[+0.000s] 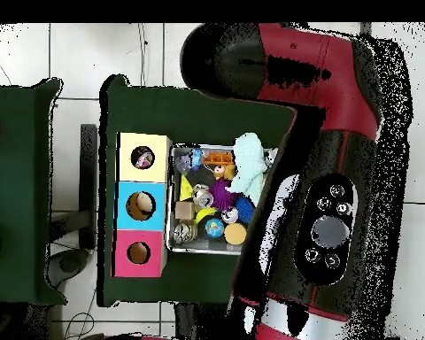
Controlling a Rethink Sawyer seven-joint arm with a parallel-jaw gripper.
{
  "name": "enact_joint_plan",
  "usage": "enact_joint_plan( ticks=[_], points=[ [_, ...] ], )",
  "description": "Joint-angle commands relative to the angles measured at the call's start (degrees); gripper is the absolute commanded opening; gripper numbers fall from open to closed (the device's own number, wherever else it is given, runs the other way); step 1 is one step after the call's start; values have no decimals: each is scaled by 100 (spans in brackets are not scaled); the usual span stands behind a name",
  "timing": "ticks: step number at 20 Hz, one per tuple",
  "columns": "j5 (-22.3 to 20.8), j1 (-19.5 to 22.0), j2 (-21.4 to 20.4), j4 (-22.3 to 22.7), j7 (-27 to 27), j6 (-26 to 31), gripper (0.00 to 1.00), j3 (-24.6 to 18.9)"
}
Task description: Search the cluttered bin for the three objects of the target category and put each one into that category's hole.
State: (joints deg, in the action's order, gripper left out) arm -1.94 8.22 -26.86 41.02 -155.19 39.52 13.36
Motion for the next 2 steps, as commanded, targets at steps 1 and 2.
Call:
enact_joint_plan(
  ticks=[1,2],
  points=[
    [-451,175,22,1015,1704,-419,0,-826],
    [-484,159,21,1028,1659,-444,0,-831]
  ],
)
